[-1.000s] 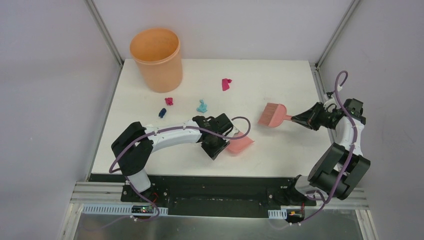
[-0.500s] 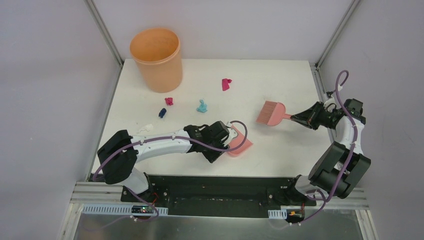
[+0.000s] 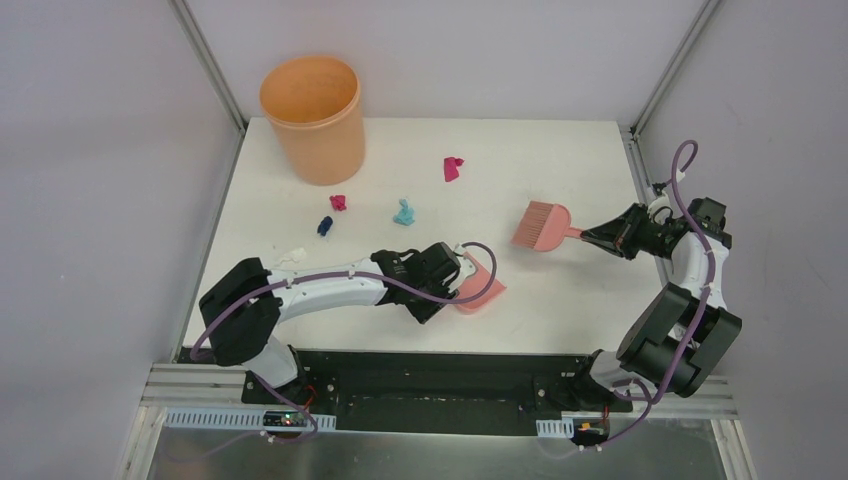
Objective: Sweep away the paper scraps from the table
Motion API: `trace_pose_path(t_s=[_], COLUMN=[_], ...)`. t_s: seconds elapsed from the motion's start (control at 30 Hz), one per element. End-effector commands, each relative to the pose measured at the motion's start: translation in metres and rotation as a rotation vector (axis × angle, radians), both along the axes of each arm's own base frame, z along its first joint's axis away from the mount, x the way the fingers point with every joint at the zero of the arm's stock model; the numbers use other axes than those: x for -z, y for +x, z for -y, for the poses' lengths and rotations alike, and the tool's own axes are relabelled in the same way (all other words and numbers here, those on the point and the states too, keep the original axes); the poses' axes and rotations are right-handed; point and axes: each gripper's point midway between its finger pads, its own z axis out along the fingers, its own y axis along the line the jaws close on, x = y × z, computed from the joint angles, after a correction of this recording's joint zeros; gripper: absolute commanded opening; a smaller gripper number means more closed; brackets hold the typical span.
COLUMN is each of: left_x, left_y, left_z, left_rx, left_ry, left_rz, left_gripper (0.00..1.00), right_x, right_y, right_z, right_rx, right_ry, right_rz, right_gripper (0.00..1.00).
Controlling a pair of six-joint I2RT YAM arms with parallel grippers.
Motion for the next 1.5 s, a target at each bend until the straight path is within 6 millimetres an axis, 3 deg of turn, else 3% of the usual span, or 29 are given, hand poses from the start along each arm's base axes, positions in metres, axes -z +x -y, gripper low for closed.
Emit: trace_pose_path(t_s=[0.0, 0.27, 0.6, 0.7, 0.8, 0.97, 1.07, 1.2, 1.37, 1.47], left_x=[-0.009, -0.01, -0.015, -0.03, -0.054, -0.096, -0.119, -0.133, -0.133, -0.136], left_y=[0.009, 0.009, 0.008, 0.016, 0.028, 0.039, 0.052, 0.069, 0.071, 0.073], left_z=[0.011, 0.019, 0.021, 0.011, -0.011, -0.051, -0.09, -0.145, -0.175, -0.182], left_rx=[0.009, 0.024, 0.036, 0.006, -0.071, -0.205, -0.354, -0.609, -0.776, -0.814], left_ry=[-0.017, -0.043, -0.061, -0.051, -0.014, 0.016, 0.049, 0.023, -0.099, -0.139], left_rz=[0.038, 0.029, 0.037, 0.1, 0.189, 0.327, 0.443, 0.496, 0.528, 0.572], left_gripper=[0.37, 0.34, 0.18, 0.14, 0.0, 0.0, 0.0, 0.0, 0.0, 0.0], right_x=[-0.011, -0.013, -0.013, -0.013, -0.017, -0.028, -0.037, -0.05, -0.057, -0.059], right_y=[0.001, 0.0, -0.001, -0.002, -0.003, -0.001, 0.0, -0.007, -0.017, -0.017], right_z=[-0.002, -0.003, -0.003, -0.002, 0.001, -0.001, -0.028, -0.091, -0.165, -0.209], right_rx=[-0.025, -0.031, -0.044, -0.049, -0.049, -0.042, -0.14, -0.384, -0.703, -0.826], right_ry=[0.018, 0.021, 0.016, -0.008, -0.051, -0.165, -0.232, -0.231, -0.209, -0.166], right_rz=[0.061, 0.064, 0.066, 0.071, 0.083, 0.125, 0.142, 0.166, 0.132, 0.103], right_gripper=[0.0, 0.0, 0.0, 0.0, 0.0, 0.0, 0.0, 0.0, 0.0, 0.0])
